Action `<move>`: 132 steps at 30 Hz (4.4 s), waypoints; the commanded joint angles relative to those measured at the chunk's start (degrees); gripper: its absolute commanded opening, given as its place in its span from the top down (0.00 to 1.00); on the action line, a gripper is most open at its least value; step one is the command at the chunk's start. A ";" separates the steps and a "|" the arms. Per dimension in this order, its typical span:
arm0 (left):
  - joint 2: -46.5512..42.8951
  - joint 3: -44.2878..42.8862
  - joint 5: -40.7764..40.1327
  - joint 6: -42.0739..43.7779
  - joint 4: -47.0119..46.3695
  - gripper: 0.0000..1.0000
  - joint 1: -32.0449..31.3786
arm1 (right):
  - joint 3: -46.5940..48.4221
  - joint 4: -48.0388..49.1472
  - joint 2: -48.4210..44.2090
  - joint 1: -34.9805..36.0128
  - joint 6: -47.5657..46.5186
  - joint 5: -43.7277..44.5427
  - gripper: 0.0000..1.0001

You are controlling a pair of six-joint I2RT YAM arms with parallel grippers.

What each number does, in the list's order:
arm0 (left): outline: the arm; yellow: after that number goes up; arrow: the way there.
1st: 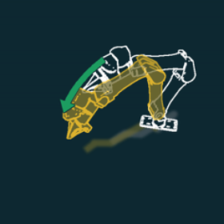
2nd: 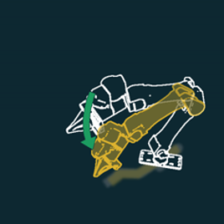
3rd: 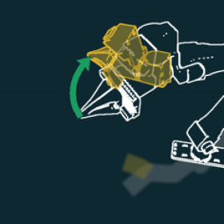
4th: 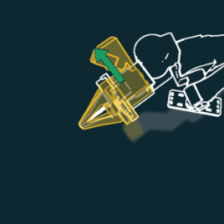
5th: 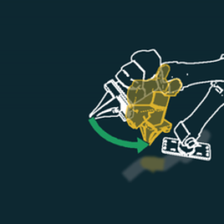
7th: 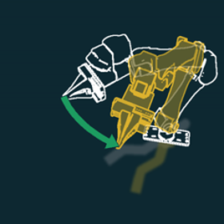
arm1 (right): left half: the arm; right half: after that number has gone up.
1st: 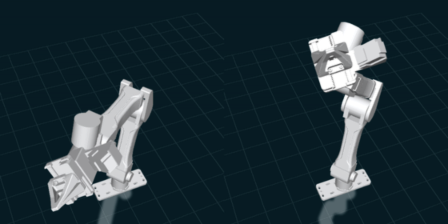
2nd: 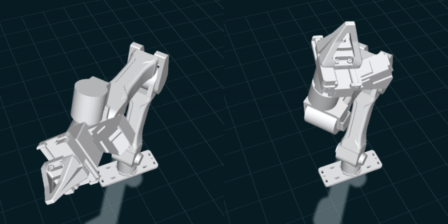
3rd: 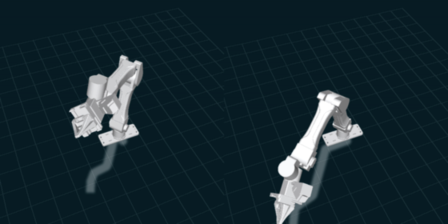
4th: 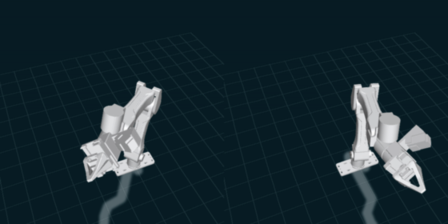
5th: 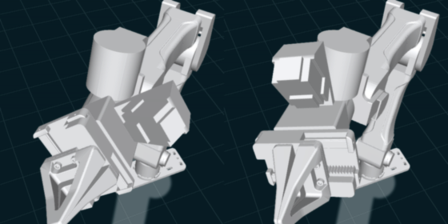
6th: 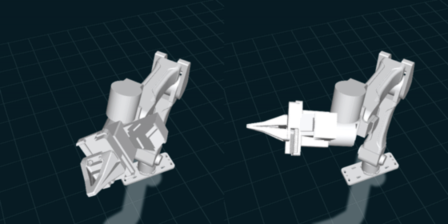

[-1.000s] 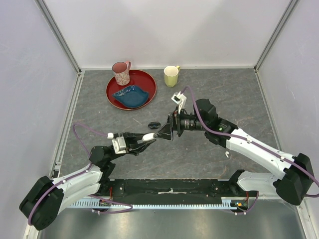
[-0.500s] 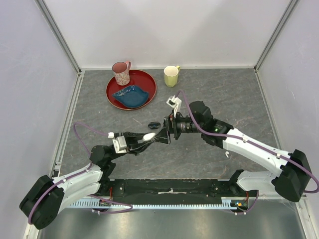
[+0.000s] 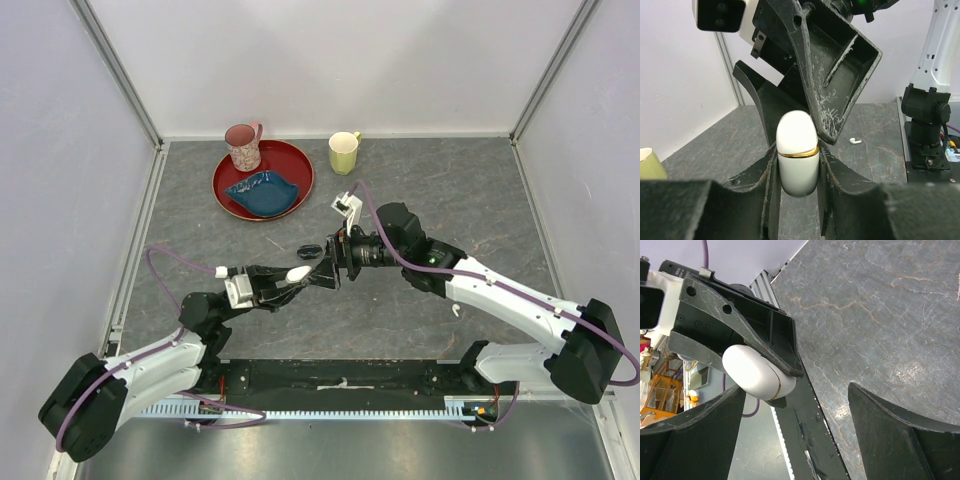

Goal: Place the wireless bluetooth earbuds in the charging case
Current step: Open the charging case, then move the earbud to the center of the board.

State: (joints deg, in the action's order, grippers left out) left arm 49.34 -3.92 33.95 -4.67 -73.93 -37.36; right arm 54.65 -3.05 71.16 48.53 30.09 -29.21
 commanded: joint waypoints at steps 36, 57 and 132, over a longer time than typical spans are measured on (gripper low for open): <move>-1.79 -0.47 -0.29 0.71 -11.94 0.98 -0.43 | 3.09 3.68 -8.48 -5.44 1.29 5.02 0.06; -13.13 1.11 -1.00 4.58 -1.49 0.98 -0.43 | -14.75 -34.66 -9.81 -48.09 4.89 34.48 0.28; -16.91 2.87 -3.54 6.69 1.60 0.98 -0.43 | -30.66 -24.12 -11.30 -45.47 16.31 21.31 0.84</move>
State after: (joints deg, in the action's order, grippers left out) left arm 32.88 -3.11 32.29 -0.93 -71.22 -37.54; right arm 25.87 -30.76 60.47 0.86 43.18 -2.63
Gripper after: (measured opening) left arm 0.353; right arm 0.226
